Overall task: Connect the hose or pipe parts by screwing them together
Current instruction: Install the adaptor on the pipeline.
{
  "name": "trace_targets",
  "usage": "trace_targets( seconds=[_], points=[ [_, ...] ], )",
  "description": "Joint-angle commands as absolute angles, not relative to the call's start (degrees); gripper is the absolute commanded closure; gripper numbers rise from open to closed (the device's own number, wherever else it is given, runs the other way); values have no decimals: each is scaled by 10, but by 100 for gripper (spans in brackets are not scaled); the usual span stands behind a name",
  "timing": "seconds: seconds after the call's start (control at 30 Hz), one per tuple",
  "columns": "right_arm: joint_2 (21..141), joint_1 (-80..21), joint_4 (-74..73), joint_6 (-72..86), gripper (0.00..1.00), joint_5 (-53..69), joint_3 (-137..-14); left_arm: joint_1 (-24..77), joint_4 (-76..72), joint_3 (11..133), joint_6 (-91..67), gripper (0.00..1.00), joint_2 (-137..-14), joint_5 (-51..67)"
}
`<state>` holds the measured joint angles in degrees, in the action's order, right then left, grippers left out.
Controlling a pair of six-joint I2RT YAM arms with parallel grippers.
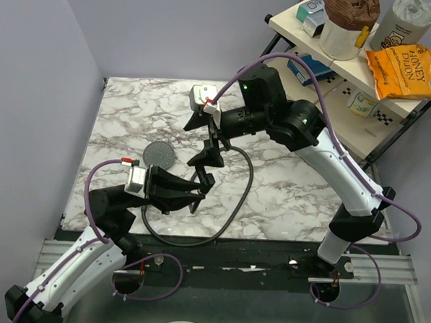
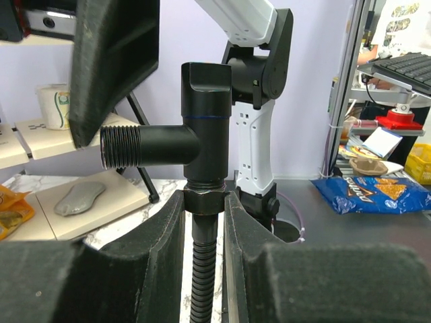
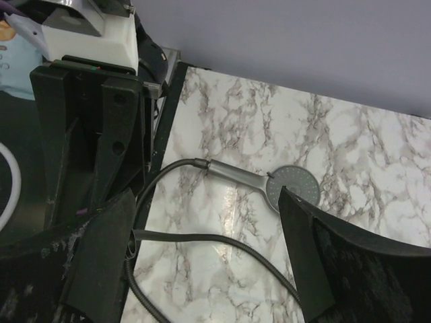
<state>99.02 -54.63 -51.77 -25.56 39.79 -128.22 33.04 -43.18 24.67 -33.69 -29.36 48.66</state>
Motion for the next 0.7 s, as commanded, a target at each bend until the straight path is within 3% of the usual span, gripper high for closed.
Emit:
trace_targets(
  seconds=[0.0,0.67],
  points=[
    [1014,-543,-568,-269,6,434,-1306,333,-456,254,-331,100,-292,488],
    [940,-520,-580,-281,11,387,-1213,333,-446,265,-328,100,-280,475]
  ],
)
